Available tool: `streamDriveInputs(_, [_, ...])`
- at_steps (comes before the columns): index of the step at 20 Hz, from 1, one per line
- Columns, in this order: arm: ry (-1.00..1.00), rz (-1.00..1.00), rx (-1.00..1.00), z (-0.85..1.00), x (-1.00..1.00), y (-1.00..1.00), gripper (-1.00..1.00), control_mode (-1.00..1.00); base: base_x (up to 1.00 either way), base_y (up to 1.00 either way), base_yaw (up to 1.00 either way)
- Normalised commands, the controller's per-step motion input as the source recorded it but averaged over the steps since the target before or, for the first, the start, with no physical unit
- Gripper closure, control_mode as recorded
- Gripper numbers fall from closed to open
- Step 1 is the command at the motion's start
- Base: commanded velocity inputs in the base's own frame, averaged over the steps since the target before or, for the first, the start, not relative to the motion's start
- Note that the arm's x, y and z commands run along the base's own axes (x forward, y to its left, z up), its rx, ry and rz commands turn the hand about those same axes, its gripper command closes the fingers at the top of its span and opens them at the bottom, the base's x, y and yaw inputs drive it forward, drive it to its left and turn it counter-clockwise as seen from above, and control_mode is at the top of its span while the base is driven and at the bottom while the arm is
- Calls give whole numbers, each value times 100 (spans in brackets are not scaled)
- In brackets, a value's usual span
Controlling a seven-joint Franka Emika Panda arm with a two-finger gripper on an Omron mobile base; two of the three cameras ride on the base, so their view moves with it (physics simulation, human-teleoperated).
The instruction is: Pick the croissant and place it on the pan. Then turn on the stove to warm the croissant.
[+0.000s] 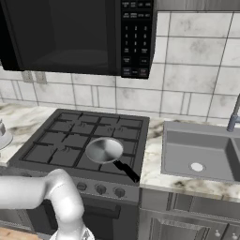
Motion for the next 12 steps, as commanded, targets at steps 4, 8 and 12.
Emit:
streamDriveInputs(4, [0, 0, -2, -17, 13, 7, -100, -100, 0, 0, 0])
streamDriveInputs(8, [0, -1, -2, -14, 11, 9, -100, -100, 0, 0, 0])
streamDriveInputs(12, [0, 0, -2, -11, 8, 16, -100, -100, 0, 0, 0])
